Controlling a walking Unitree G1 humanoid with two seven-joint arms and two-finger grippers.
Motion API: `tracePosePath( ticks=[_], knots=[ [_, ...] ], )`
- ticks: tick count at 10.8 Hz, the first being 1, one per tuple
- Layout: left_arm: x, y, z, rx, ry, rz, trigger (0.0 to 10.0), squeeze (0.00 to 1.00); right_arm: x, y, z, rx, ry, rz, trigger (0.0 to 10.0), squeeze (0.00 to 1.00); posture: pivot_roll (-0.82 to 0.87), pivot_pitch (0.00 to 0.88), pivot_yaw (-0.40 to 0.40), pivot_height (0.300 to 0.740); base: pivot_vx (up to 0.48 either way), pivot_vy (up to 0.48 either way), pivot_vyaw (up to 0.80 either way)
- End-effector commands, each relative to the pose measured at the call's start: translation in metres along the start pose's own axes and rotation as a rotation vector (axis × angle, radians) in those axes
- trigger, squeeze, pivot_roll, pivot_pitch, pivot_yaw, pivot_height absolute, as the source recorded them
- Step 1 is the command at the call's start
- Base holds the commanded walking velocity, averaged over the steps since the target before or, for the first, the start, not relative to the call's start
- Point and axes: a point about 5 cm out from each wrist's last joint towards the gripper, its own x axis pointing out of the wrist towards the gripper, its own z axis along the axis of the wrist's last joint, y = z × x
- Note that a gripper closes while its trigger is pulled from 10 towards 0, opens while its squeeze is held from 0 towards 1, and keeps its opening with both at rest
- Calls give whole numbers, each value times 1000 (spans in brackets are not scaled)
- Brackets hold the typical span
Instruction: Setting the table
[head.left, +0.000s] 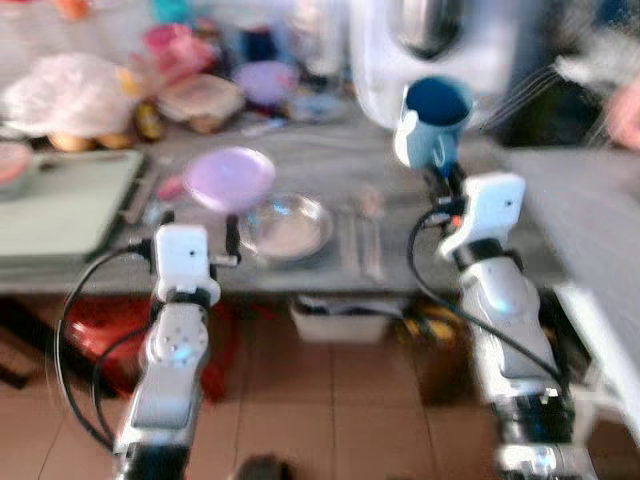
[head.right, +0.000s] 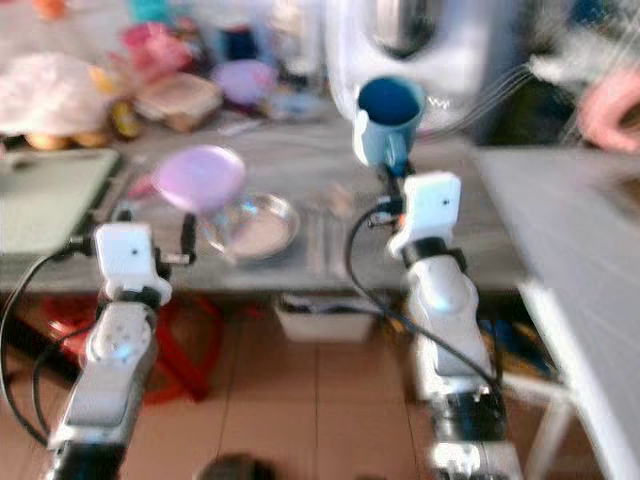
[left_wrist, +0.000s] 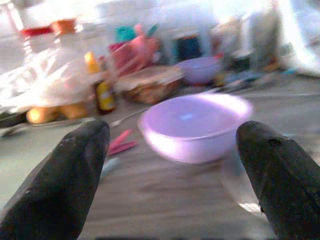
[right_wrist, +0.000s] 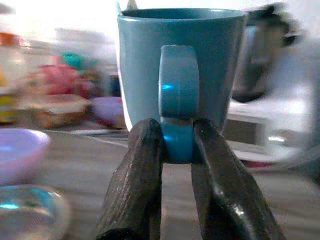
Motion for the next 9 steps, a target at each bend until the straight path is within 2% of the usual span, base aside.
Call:
tracePosePath(
  ticks=[1,2,3,5,8,9],
  knots=[
    [2,-3,5,-4,-18,-8,10000,0,1,-7,5,-14,-22,-17,10000,0,-7,58,54,740,469,0,0],
    [2,-4,5,-10,-16,-12,10000,0,1,-7,5,6,-14,-28,10000,0,-6,59,54,740,469,0,0],
    [-10,1,7,-18,-37,19,10000,0,8,-2,6,27,-17,-10,10000,0,20,79,52,740,0,0,800],
    [-16,8,7,-1,-38,28,10000,0,13,-3,8,44,-22,-19,10000,0,42,91,54,740,0,0,800],
    [-14,11,14,20,-47,18,10000,0,22,-10,12,45,-34,-37,10000,0,57,109,66,740,0,0,800],
    [-15,14,16,19,-44,17,10000,0,25,-16,12,62,-28,-56,10000,0,57,131,68,740,0,0,0]
  ],
)
